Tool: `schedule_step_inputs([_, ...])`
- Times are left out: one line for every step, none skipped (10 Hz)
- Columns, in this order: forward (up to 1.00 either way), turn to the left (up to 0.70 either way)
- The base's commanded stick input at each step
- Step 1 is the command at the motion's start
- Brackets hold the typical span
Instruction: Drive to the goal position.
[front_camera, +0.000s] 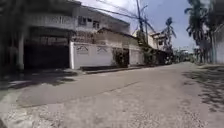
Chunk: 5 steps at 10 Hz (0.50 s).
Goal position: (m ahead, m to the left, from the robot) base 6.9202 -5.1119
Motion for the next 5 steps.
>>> schedule_step_inputs([1.0, -0.02])
schedule_step_inputs([1.0, -0.03])
schedule_step_inputs([1.0, -0.04])
schedule_step_inputs([1.0, -0.2])
schedule_step_inputs([1.0, -0.39])
